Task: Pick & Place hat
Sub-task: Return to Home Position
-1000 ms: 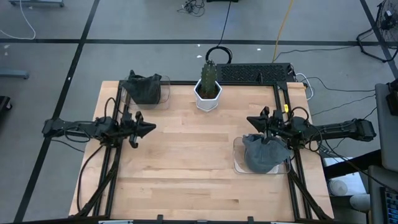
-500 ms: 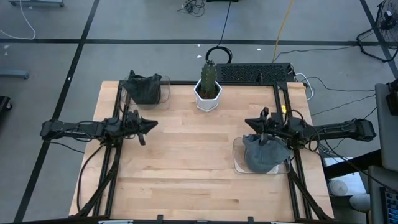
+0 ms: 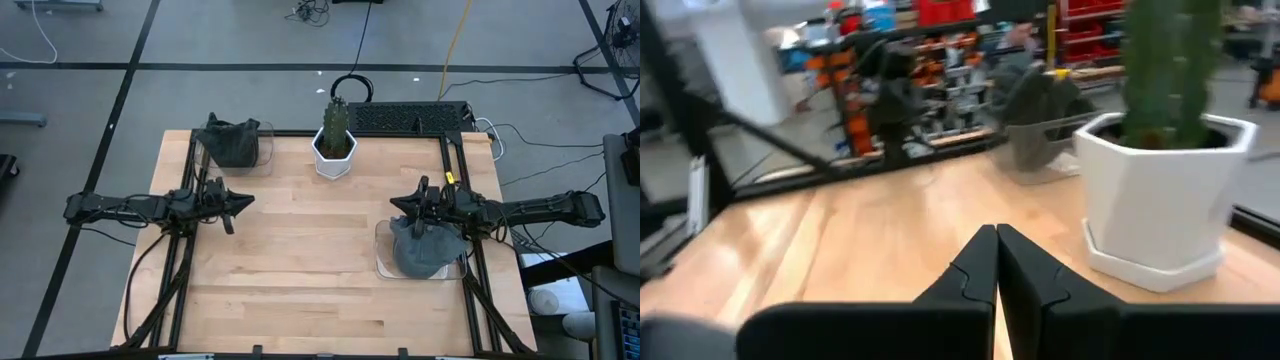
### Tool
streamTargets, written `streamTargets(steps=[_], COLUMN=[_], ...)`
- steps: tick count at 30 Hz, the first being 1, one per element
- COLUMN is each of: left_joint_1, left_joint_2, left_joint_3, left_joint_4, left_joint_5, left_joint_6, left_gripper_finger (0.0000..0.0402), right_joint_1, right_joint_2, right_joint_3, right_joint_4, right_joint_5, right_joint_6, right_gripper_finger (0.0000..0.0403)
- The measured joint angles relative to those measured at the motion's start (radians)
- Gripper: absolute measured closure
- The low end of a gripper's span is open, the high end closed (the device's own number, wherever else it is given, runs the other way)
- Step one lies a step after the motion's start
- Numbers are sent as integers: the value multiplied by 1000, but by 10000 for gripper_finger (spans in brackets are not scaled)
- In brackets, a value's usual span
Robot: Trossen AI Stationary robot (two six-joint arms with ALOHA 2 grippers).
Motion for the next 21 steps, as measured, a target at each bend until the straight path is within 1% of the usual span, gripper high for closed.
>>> streamTargets(steps=[6, 7, 21], left_joint_1=[0, 0, 0], left_joint_2=[0, 0, 0], left_joint_3=[0, 0, -1], left_joint_4=[2, 2, 3], left_joint_5=[0, 0, 0], left_joint_6=[0, 0, -3], left_gripper_finger=[366, 366, 366], right_joint_1=[0, 0, 0], right_joint_2=[0, 0, 0], right_joint_3=[0, 0, 0], right_joint_4=[-23, -22, -22], right_joint_5=[-154, -164, -158], right_joint_6=[-99, -105, -101], right_gripper_finger=[403, 403, 403])
